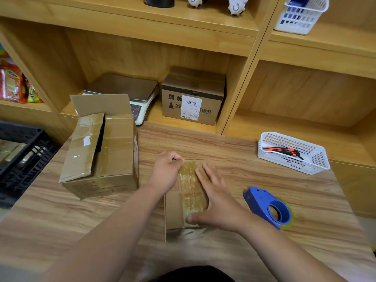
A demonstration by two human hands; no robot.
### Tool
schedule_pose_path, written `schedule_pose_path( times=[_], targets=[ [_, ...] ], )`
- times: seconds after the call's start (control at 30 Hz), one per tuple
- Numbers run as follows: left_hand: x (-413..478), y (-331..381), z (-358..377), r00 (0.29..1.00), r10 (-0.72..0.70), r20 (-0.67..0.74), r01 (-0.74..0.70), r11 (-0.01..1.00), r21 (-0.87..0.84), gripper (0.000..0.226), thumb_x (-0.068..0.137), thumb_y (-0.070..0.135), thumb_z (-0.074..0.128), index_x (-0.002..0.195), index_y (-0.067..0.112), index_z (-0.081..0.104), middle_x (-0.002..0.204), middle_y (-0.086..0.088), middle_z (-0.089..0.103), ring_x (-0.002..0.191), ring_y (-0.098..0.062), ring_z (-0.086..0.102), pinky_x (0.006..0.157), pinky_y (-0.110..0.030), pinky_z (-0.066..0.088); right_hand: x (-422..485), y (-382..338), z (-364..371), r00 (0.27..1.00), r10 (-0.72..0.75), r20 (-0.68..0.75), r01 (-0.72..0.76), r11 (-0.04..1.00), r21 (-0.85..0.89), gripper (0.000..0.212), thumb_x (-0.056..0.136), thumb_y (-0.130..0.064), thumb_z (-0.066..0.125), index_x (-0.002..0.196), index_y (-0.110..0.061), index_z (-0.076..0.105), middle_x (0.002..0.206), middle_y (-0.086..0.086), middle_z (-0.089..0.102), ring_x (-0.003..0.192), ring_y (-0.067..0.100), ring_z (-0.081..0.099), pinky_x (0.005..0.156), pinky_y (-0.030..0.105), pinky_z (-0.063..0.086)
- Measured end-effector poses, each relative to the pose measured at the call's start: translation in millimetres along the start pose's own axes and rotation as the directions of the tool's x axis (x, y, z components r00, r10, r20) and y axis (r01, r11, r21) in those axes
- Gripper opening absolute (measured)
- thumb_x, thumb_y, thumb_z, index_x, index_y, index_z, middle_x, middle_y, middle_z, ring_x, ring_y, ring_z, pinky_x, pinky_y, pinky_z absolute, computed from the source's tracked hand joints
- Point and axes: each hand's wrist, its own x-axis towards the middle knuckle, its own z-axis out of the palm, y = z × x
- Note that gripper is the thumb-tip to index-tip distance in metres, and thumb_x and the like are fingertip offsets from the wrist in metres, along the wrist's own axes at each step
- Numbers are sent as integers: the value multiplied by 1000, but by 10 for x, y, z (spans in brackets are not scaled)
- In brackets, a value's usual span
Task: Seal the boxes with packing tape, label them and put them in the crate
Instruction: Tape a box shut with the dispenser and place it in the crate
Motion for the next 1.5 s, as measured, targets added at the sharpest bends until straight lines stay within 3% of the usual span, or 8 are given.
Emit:
schedule_pose_path(
  times=[0.27, 0.5, 0.77, 0.93, 1.07, 1.2, 1.33, 1.5],
  targets=[
    [10, -17, -13, 1000, 4, -5, -4, 1000, 2, 16, 91, 9, 51, 79, 11, 62, 96, -3, 53, 87, -10, 47, 68, -19, 27, 184, -118, -106, 992, 13, -129, -34, 986, -166, 110, 53, -71, 72, 143, -35, 21, 142, -9, 11, 133, 20, 8, 111, 36, 11],
    [-12, -29, 15, 1000, -15, -21, 13, 993, -114, 21, 92, 4, 46, 84, 9, 64, 101, -6, 53, 90, -10, 48, 70, -15, 33, 185, -84, -154, 987, -116, 112, 154, 893, -424, 93, 80, -72, 44, 147, -40, -12, 152, -6, -32, 133, 17, -41, 113, 47, -19],
    [-104, -45, -16, 997, -76, -15, 70, 971, -231, 22, 92, 8, 48, 83, 21, 63, 104, -3, 62, 97, -15, 57, 87, -28, 43, -57, -88, -15, 964, -256, 68, 264, 904, -337, 54, 95, -51, 38, 145, -43, 18, 158, -8, -7, 139, 9, -28, 114, 41, -20],
    [-171, 16, -20, 986, -136, -94, 108, 960, -259, 8, 90, 15, 56, 96, 13, 62, 95, 1, 62, 89, -14, 57, 74, -24, 43, -221, -87, 31, 962, -248, 116, 274, 884, -380, 86, 76, -74, 37, 148, -42, 5, 156, -11, -16, 138, 6, -31, 110, 40, -25],
    [-272, 8, -40, 968, -183, -171, 130, 951, -281, 14, 92, 22, 53, 100, 12, 60, 95, 3, 59, 80, -5, 54, 64, -17, 38, -327, -88, 135, 969, -238, 62, 240, 865, -440, 85, 77, -75, 31, 149, -41, 2, 156, -11, -15, 140, 10, -27, 113, 45, -14],
    [-312, -390, -52, 939, -339, -50, 311, 905, -291, 55, 85, 58, 30, 112, 20, 60, 114, -5, 64, 104, -23, 58, 98, -41, 42, -346, -105, 114, 975, -219, 21, 206, 874, -440, 87, 71, -76, 6, 149, -37, 4, 156, -10, -9, 140, 10, -23, 115, 42, -3],
    [-592, -572, -85, 873, -487, 13, 477, 849, -229, 55, 97, 48, 28, 136, 14, 46, 140, -10, 46, 129, -30, 41, 112, -43, 25, -308, -49, 48, 976, -200, -90, 143, 892, -430, 95, 68, -78, -12, 150, -35, 10, 158, -8, 4, 144, 11, -8, 112, 39, 25],
    [-807, -702, -47, 828, -556, 74, 561, 816, -143, 52, 96, 51, 27, 129, 21, 53, 138, -14, 49, 124, -32, 46, 110, -43, 31, -291, -89, -99, 972, -26, -233, -47, 952, -303, 70, 83, -66, 13, 148, -40, 12, 157, -15, 9, 144, 2, 1, 108, 30, 33]
  ],
)
